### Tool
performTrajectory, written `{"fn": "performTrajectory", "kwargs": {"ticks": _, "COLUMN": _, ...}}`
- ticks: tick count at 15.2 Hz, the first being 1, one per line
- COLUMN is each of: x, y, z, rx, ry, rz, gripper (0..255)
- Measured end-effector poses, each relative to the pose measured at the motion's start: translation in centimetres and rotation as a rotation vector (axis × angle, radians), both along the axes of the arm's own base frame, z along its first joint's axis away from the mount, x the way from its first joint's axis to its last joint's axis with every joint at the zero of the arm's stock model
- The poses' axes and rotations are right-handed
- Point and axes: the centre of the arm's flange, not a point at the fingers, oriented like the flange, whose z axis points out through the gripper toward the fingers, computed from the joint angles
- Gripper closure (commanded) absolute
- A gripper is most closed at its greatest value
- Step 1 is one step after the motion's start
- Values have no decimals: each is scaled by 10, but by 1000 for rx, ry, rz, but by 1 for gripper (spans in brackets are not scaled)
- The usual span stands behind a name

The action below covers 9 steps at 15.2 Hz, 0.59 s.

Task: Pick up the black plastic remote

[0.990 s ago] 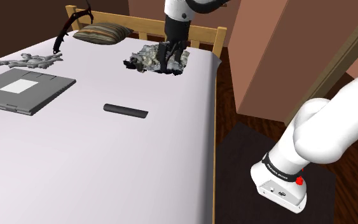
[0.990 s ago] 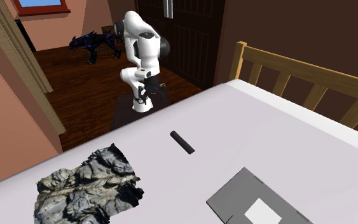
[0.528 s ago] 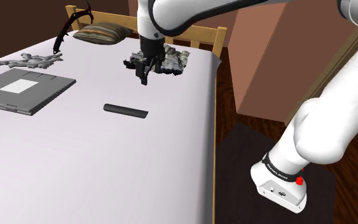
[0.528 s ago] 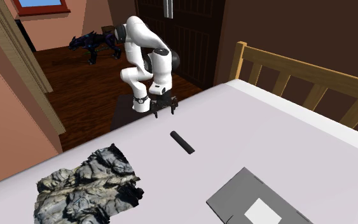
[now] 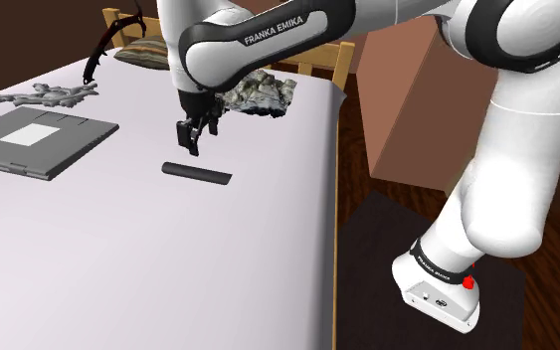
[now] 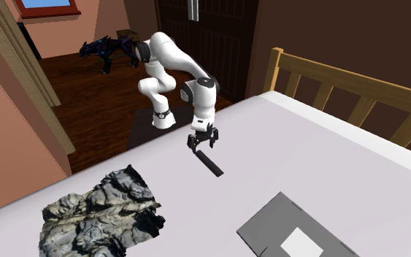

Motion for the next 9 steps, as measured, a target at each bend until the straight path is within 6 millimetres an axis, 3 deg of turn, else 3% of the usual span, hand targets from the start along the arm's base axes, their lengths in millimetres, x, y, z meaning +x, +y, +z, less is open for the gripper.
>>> {"fn": "performTrajectory", "kwargs": {"ticks": 4, "x": 21, "y": 33, "z": -30, "rx": -18, "ry": 21, "rz": 54, "gripper": 0}}
{"fn": "performTrajectory", "kwargs": {"ticks": 9, "x": 29, "y": 43, "z": -63, "rx": -24, "ry": 26, "rz": 66, "gripper": 0}}
